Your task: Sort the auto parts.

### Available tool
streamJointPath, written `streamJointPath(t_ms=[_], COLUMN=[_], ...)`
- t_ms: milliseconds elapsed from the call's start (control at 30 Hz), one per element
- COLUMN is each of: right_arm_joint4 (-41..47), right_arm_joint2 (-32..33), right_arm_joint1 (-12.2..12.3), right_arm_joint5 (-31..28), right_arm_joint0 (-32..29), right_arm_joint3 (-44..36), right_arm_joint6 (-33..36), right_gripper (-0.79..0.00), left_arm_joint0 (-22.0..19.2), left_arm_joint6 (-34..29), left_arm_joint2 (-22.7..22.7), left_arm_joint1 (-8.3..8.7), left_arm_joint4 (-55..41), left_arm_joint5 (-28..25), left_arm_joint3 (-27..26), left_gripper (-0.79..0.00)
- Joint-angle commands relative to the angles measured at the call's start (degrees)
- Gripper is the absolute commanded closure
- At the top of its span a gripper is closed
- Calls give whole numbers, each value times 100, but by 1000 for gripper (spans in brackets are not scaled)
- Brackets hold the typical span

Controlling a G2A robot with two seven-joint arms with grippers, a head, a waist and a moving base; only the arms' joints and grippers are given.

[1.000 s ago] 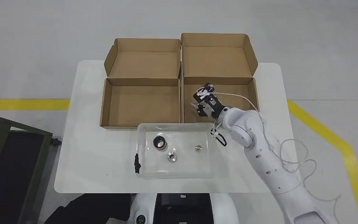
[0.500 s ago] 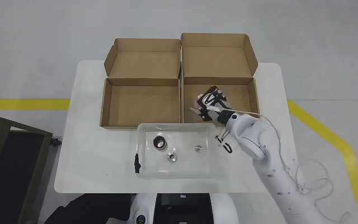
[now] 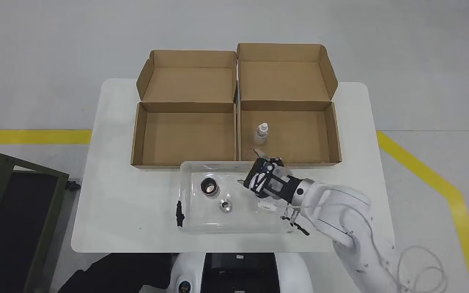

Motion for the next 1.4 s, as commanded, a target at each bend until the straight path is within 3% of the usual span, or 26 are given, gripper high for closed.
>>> streamJointPath(t_ms=[0, 267, 433, 867, 1367], right_arm_joint4=[-58, -377, -440, -423, -352], right_arm_joint2=[7, -4, -40, -236, -493], right_arm_joint1=[23, 97, 117, 97, 66], right_arm_joint5=[-83, -138, -96, 239, 457], right_arm_joint0=[-132, -606, -707, -459, -207], right_arm_joint3=[-75, -197, -118, 344, 635], right_arm_joint6=[36, 151, 233, 689, 1075], right_gripper=[-659, -656, -591, -576, -449], left_arm_joint0=[0, 0, 0, 0, 0], left_arm_joint6=[0, 0, 0, 0, 0], left_arm_joint2=[0, 0, 0, 0, 0], left_arm_joint1=[0, 0, 0, 0, 0], left_arm_joint4=[0, 0, 0, 0, 0], left_arm_joint5=[0, 0, 0, 0, 0], left_arm_joint3=[0, 0, 0, 0, 0], left_gripper=[-785, -785, -785, -785, -785])
